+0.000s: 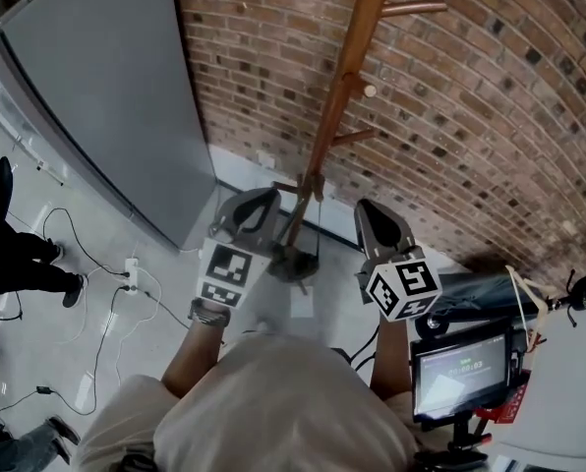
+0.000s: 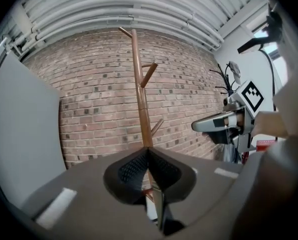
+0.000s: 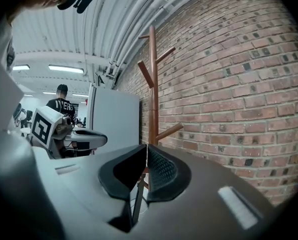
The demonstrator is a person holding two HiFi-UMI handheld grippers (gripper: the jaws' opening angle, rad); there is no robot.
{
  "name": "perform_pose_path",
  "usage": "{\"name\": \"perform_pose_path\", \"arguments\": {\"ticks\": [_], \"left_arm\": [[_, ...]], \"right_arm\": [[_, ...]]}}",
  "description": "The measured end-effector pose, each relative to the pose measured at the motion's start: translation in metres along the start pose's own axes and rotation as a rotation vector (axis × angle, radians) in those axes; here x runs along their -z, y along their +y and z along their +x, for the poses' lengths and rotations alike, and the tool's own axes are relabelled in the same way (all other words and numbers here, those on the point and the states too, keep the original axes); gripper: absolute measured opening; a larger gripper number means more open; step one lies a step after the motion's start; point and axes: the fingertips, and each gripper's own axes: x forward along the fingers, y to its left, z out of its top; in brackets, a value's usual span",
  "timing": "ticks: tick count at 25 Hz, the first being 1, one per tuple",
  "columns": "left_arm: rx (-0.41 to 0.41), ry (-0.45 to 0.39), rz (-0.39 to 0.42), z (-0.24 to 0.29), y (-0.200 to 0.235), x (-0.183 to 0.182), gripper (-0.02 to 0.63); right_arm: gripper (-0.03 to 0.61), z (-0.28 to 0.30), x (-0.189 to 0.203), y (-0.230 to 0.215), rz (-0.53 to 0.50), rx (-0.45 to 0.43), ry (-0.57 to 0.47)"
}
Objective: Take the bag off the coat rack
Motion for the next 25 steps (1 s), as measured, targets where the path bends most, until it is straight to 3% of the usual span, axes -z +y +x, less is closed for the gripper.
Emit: {"name": "perform_pose_path", "arguments": {"ticks": [5,11,15,25], "left_arm": [[0.035,0.028,-0.017,0.014,0.007,0.012,0.020],[0.047,0.113,-0.014,0.034,0.003,0.047,0.056],[0.050,0.179,-0.038,0.043,-0.003,0.078,0.087],[0.077,0.239,-0.074,0.072,-0.023,0.120,0.123]], "right_arm": [[0.018,0.013,0.009,-0.010,0.023,0.044,0.024],[0.049,0.034,0.037,-0.020,0.024,0.024,0.080],[0.063,0.052,0.068,-0.020,0.003,-0.018,0.114],[0.124,0.079,0.106,-0.014,0.012,-0.144,0.177]]}}
